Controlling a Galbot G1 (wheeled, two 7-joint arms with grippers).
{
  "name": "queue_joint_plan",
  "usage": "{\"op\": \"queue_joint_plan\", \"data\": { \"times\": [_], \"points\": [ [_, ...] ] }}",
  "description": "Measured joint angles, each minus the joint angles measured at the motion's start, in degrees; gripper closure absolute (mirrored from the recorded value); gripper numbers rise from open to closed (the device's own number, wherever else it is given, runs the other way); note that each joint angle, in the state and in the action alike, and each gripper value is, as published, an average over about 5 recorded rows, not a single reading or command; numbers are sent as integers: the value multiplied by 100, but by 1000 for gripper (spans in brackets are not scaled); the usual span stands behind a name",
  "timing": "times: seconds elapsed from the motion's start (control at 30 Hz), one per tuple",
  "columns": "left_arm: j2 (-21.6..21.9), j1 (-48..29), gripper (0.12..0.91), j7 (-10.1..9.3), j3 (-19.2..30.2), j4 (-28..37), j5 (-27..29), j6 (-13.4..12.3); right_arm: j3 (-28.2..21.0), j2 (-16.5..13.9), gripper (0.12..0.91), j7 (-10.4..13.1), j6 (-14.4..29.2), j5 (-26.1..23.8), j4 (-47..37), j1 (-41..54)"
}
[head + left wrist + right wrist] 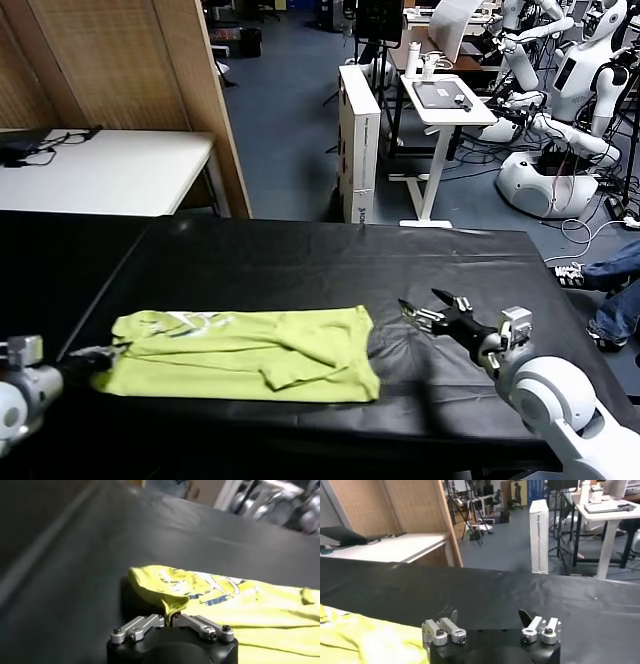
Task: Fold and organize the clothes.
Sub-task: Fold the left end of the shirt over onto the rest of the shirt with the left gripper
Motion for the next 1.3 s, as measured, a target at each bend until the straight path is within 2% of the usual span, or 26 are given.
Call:
{"op": "queue_joint_plan", "data": {
  "times": [0.1,0.23,0.37,0.47,0.6,0.77,0.9,1.1,1.3],
  "points": [
    [-28,63,844,-61,-82,-178,69,-1,82,53,118,-34,100,-104,37,-93],
    [-245,48,844,-207,34,-584,-174,-2,267,117,118,-171,361,-202,84,-291],
    [-618,-81,844,-446,434,-1068,-591,-3,556,198,118,-352,712,-384,123,-647],
    [-911,-265,844,-562,843,-1321,-866,-4,792,262,118,-397,840,-488,178,-988],
    [-1153,-569,844,-579,1381,-1427,-1163,-6,1095,359,118,-399,886,-596,316,-1449],
    [-1160,-975,844,-570,1992,-1377,-1590,-7,1358,516,118,-400,904,-823,513,-1902],
    [-1174,-1319,844,-575,2481,-1283,-1690,-8,1479,649,118,-410,912,-1002,639,-2159],
    [-1208,-1788,844,-718,3164,-1252,-1796,-8,1627,797,118,-411,916,-1061,746,-2396],
    [-1149,-2056,844,-782,3506,-1314,-1880,-8,1642,891,118,-412,924,-1113,746,-2467]
  ]
}}
